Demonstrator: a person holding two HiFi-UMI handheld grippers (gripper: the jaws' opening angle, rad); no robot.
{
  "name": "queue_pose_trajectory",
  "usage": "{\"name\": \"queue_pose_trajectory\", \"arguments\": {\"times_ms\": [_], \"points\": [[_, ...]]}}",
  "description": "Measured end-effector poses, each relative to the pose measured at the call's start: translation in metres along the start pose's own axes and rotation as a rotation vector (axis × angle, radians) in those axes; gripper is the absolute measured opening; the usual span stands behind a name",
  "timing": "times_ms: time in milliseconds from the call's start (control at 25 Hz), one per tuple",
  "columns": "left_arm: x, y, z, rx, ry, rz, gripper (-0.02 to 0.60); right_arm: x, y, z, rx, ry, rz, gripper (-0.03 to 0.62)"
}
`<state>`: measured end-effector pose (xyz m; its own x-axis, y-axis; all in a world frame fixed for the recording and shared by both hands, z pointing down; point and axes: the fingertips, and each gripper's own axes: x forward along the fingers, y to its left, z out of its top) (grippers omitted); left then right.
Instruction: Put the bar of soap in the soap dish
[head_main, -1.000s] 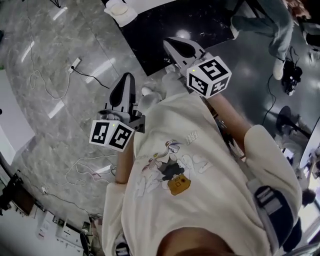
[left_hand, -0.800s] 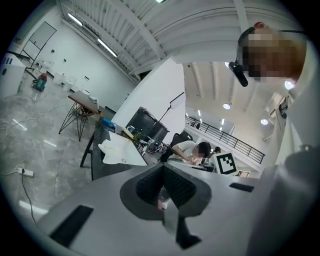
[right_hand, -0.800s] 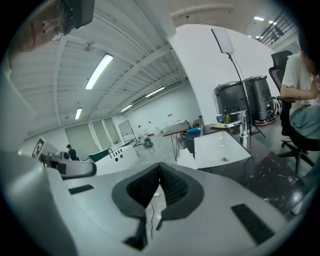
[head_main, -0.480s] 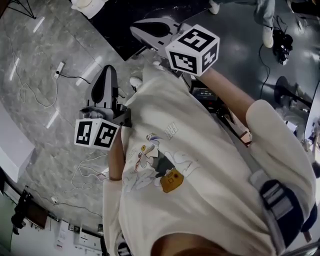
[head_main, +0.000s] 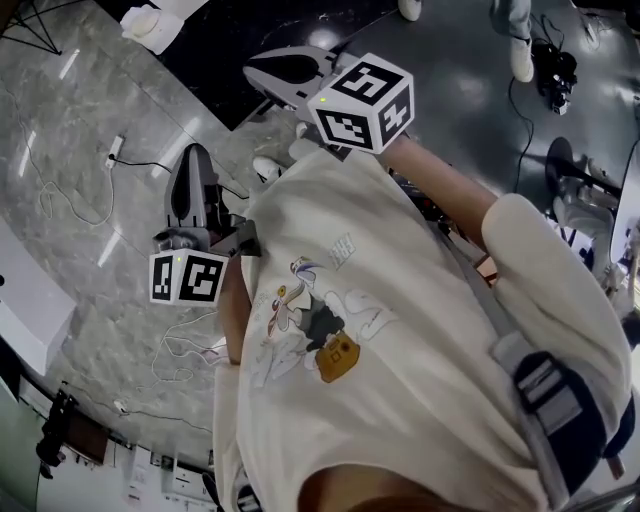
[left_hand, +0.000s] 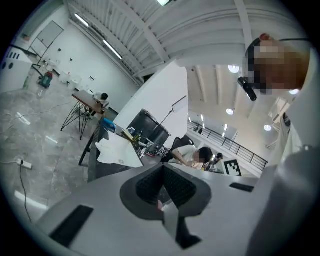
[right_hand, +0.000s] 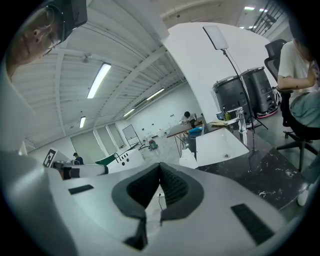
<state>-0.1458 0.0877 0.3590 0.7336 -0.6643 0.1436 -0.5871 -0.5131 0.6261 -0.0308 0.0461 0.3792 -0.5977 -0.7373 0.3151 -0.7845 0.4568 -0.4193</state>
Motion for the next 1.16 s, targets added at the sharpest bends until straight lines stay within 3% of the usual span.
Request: {"name": "queue_pose_trajectory", "arguments": {"times_ms": [160,360,560,720,1160], "points": [[0.005,-0.005,-0.002,0.016,-0.05,-0.004,0.006,0.005,-0.002,-0.004,-0.023,-0.007,0.015,0.006],[0.025,0.004,-0.019,0.028,-0.016,0.012,0.006,0.006,-0.003,-0.023,-0.055,-0.026,-0.001,0.006],[0.027,0.017,-0.024,0.023,0.021,0.045,0.006,0.011,0.009,-0.044,-0.012,-0.005,0.007,0.006],[0.029,0.011,-0.021,-0.005,-0.002,0.05,0.006,0.01,0.004,-0.04,0.005,-0.01,0.018,0.006],[0.02,-0.004,-0.036,-0.021,0.065,0.063,0.006,-0.005,0.018,-0.054,0.057,0.016,0.005,0.006]]}}
